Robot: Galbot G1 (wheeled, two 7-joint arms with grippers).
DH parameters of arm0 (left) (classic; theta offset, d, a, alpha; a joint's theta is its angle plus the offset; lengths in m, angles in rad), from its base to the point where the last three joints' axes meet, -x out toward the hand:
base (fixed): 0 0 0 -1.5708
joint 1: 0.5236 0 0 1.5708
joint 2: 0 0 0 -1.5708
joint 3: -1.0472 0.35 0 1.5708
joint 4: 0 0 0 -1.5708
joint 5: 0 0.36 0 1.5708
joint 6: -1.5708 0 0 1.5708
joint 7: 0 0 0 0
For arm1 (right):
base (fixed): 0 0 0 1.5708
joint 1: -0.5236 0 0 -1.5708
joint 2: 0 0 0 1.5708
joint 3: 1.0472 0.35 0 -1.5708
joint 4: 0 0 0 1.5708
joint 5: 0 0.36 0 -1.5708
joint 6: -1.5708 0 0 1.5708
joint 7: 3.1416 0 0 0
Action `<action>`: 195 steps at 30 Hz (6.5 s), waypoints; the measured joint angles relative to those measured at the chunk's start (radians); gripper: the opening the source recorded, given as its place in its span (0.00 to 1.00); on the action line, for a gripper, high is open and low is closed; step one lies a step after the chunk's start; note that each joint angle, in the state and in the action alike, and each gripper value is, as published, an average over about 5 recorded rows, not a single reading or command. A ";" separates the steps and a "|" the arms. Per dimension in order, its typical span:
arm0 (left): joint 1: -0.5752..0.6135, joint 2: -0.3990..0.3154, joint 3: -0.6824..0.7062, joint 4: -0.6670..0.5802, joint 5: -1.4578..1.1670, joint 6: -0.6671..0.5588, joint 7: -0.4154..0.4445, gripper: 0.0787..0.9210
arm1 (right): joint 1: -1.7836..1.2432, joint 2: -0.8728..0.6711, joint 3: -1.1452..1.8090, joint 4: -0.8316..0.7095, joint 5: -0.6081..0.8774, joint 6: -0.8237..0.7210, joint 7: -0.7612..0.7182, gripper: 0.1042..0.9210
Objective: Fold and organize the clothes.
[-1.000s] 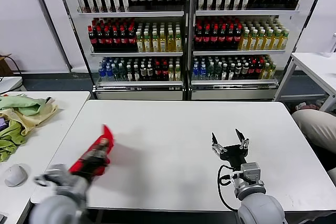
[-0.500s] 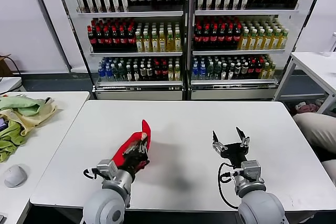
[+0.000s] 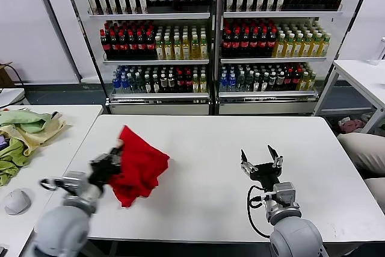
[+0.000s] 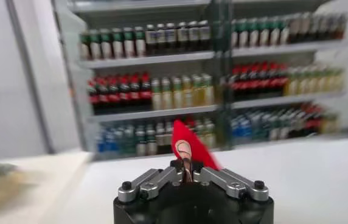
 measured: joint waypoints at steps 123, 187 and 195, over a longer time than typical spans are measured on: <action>-0.079 -0.164 -0.041 0.230 0.499 -0.532 0.144 0.88 | 0.354 0.044 -0.234 -0.346 0.422 -0.109 -0.011 0.07; -0.169 -0.225 0.014 0.332 0.463 -0.704 0.268 0.88 | 0.152 -0.147 0.230 -0.249 0.056 0.136 -0.144 0.88; -0.161 -0.245 0.039 0.330 0.485 -0.668 0.254 0.88 | 0.175 -0.131 0.224 -0.313 -0.001 0.205 -0.139 0.88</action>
